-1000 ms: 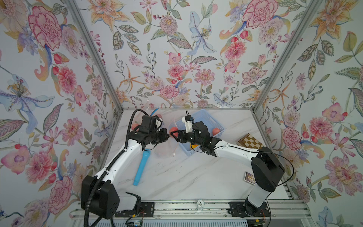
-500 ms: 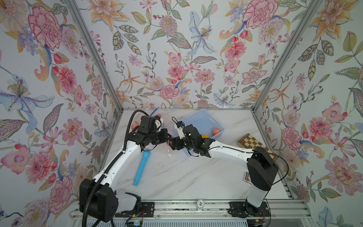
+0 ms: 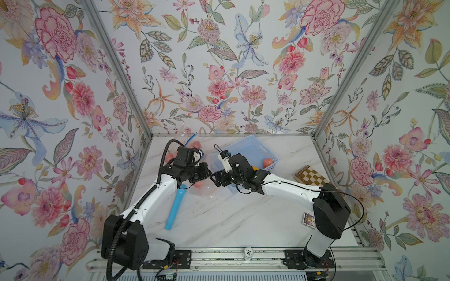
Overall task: Place the peach in a zip-top bag and seal the zipper
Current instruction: Place the peach in the zipper food storage bag.
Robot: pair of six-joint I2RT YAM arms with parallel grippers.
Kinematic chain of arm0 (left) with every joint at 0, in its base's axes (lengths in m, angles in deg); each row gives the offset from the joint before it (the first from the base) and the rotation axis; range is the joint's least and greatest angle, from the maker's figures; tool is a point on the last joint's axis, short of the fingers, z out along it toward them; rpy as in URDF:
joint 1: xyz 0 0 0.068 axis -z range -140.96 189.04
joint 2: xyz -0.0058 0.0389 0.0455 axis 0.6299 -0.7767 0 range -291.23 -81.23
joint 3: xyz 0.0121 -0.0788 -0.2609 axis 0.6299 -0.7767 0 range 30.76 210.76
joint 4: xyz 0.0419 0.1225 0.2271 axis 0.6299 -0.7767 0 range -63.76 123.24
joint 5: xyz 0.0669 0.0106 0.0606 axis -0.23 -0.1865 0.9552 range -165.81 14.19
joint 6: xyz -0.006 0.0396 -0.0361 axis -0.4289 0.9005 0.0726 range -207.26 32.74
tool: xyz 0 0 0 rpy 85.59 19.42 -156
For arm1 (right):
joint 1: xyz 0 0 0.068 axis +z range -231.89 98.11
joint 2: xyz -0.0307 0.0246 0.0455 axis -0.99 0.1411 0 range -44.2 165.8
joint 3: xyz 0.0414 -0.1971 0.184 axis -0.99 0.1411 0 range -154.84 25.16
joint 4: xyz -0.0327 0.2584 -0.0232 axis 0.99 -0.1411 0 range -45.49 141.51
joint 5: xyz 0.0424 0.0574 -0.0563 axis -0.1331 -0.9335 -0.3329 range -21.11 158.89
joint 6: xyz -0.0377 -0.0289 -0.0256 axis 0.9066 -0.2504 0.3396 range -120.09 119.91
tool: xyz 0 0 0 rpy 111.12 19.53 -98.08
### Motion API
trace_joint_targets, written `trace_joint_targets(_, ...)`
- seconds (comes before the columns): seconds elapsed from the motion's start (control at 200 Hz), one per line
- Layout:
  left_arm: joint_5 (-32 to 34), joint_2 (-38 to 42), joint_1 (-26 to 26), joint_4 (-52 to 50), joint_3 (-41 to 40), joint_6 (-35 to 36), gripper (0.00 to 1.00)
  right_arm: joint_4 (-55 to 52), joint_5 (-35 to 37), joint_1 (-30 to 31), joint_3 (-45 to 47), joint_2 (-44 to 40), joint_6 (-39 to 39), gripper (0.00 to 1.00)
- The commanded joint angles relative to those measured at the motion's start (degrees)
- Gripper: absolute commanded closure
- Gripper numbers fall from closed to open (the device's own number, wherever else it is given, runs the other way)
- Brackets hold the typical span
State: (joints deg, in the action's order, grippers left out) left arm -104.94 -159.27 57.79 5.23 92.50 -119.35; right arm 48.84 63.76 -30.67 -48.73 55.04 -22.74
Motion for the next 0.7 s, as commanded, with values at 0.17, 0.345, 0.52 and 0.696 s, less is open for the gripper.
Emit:
trace_joint_targets(0.17, 0.65, -0.18, -0.04, 1.19, -2.04, -1.81, 1.0, -2.25, 1.49, -3.26, -0.67, -8.97, -0.82, 0.19)
trace_joint_targets(0.345, 0.11, -0.27, -0.02, 2.3, -2.48, -2.4, 1.0, -16.3, 5.76, -8.2, -5.89, -9.75, -3.57, 0.19)
trace_joint_targets(0.52, 0.61, -0.08, -0.04, 2.48, -2.58, -2.39, 1.0, -31.04, 5.94, -14.68, -12.13, -5.51, -3.18, 0.17)
trace_joint_targets(0.696, 0.82, -0.01, -0.02, 3.04, -2.85, -2.62, 1.0, -39.48, 6.48, -18.52, -19.08, 1.95, 0.71, 0.15)
